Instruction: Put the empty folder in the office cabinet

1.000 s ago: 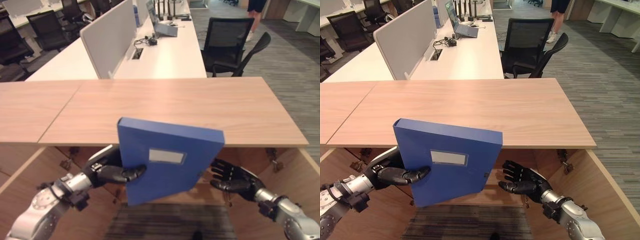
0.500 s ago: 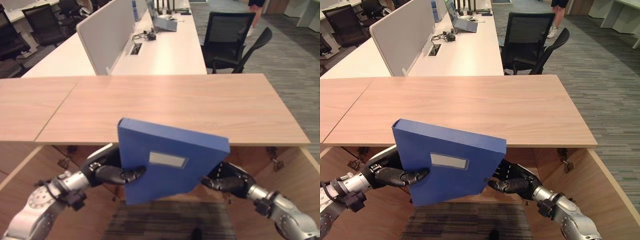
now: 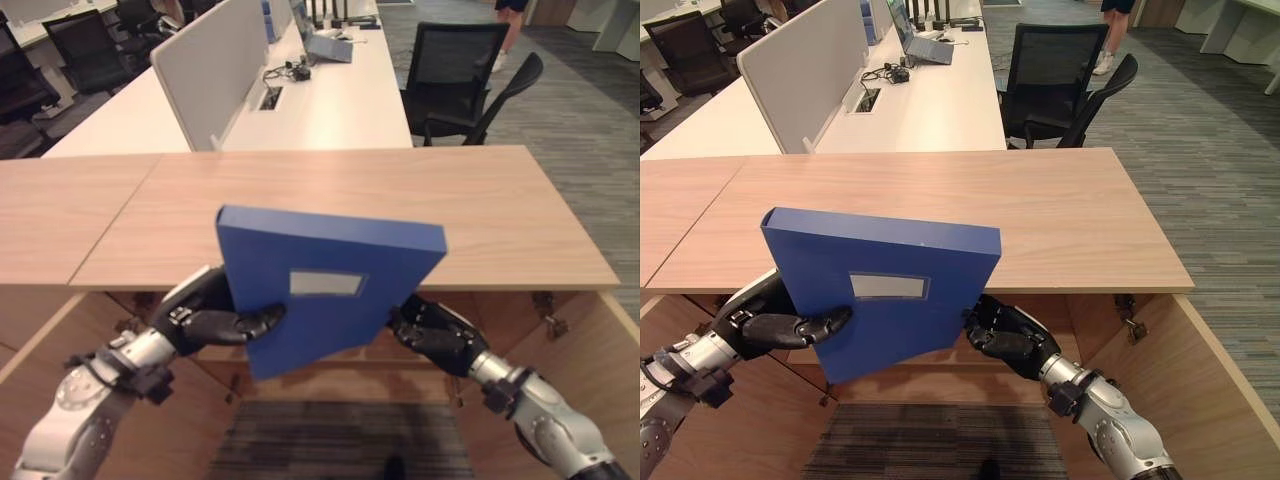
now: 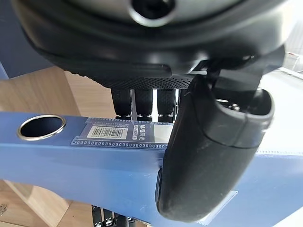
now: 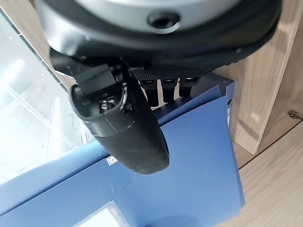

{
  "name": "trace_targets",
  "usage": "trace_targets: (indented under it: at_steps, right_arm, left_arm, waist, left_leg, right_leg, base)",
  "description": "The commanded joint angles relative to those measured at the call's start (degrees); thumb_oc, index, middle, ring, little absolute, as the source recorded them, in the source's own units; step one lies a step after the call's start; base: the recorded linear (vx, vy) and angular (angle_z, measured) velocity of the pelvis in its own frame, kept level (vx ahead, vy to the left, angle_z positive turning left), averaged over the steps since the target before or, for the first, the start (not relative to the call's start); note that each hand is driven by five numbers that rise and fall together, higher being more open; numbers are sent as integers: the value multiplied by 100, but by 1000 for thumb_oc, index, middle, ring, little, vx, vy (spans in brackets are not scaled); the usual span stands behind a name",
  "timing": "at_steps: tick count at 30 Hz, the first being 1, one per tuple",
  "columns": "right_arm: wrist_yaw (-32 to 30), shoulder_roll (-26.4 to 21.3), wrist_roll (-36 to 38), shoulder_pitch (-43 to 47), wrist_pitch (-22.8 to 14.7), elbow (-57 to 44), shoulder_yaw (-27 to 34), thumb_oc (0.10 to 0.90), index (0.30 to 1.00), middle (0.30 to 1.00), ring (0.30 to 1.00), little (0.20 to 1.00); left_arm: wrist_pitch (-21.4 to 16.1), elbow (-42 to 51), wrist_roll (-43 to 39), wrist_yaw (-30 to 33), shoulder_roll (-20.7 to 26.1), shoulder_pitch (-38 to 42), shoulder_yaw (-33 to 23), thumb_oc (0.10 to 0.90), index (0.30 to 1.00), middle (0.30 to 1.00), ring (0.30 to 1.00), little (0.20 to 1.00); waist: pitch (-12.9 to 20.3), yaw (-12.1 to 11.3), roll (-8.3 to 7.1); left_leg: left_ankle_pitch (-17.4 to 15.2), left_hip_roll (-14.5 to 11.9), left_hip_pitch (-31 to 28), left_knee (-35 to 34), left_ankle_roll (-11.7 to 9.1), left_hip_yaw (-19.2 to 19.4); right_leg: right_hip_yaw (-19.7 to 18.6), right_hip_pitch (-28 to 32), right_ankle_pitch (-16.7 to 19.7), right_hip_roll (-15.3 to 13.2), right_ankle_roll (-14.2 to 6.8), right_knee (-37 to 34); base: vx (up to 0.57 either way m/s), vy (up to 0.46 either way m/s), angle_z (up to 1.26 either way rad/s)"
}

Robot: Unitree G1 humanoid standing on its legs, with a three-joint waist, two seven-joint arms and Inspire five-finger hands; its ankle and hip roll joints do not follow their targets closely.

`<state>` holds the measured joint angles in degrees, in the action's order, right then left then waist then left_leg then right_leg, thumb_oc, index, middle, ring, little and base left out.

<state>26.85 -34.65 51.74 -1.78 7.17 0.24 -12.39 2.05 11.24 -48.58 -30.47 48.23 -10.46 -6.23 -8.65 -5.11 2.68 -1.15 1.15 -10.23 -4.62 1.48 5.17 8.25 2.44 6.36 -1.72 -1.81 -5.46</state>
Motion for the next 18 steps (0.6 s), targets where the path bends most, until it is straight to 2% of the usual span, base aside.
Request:
trace_targets:
  at_steps: [1,5,11,18]
  right_arm:
    - [346,556,290,1410,-733,-1021,-515,800,900,900,900,900]
    - [328,657,267,1437,-745,-1058,-610,800,900,900,900,900]
    - [384,609,227,1350,-703,-1150,-582,800,900,900,900,900]
    - [566,48,101,1001,-557,-1328,-241,800,900,900,900,900]
  left_arm:
    - [-507,655,-322,-537,-58,958,851,400,300,300,300,300]
    - [-522,619,-239,-529,-89,977,937,400,300,300,300,300]
    - [-578,480,-139,-500,-100,891,745,400,300,300,300,300]
    - [-660,410,-60,-556,113,544,73,400,300,300,300,300]
  waist:
    - [295,62,-129]
    - [298,60,-139]
    - [302,50,-148]
    - [320,29,-170]
  left_leg:
    - [-115,-311,187,-38,-505,-270]
    - [-122,-305,172,-38,-496,-290]
    - [-122,-292,172,-38,-496,-316]
    - [-126,-291,178,-38,-506,-329]
  right_leg:
    - [-45,842,-836,-247,-465,51]
    - [-42,848,-837,-245,-459,56]
    - [-29,851,-845,-243,-460,71]
    - [4,828,-841,-251,-491,70]
  base:
    - [0,0,0]
    - [0,0,0]
    - [0,0,0]
    - [0,0,0]
